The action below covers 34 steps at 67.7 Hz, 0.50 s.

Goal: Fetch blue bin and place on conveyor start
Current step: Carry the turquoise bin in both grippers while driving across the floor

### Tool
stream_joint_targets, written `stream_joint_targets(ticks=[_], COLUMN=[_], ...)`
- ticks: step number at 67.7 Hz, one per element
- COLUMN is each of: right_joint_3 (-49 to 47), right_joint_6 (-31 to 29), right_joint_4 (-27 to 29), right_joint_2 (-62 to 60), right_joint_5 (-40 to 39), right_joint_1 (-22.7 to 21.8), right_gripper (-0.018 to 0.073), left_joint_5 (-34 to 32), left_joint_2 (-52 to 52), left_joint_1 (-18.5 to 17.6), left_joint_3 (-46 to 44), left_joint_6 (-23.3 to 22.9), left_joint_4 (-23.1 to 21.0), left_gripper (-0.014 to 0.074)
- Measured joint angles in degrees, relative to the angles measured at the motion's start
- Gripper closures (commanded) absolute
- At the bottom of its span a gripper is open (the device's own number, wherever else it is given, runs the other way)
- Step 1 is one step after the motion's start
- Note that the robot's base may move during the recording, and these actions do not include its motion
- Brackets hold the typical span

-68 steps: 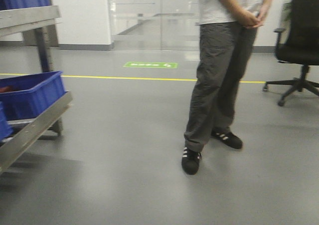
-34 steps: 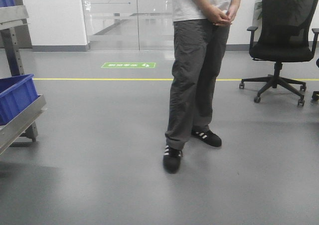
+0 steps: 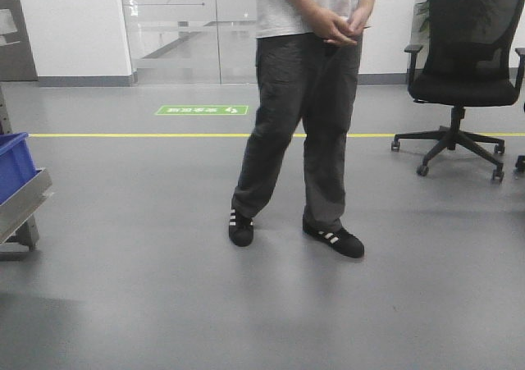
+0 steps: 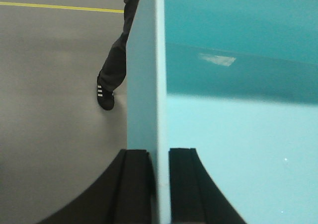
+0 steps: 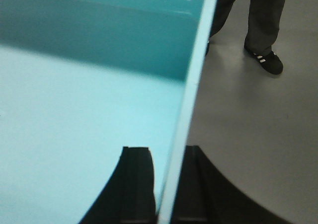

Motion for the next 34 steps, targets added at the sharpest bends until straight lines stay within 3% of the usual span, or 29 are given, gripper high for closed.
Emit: stream_joint_targets(ticks=[34], right_joint_3=[0.0], right_joint_6=[0.0], right_joint_4=[0.1], right_joint_2=[0.0], right_joint_5=[0.0], right_joint_1=[0.0], right_gripper=[0.0711], left_joint_5=[-0.1], left_joint_2=[0.0], left_joint_1=[0.0], left_joint_3=[0.0], left_joint_6=[0.0], left_joint_4=[0.1], left_gripper=[0.0708])
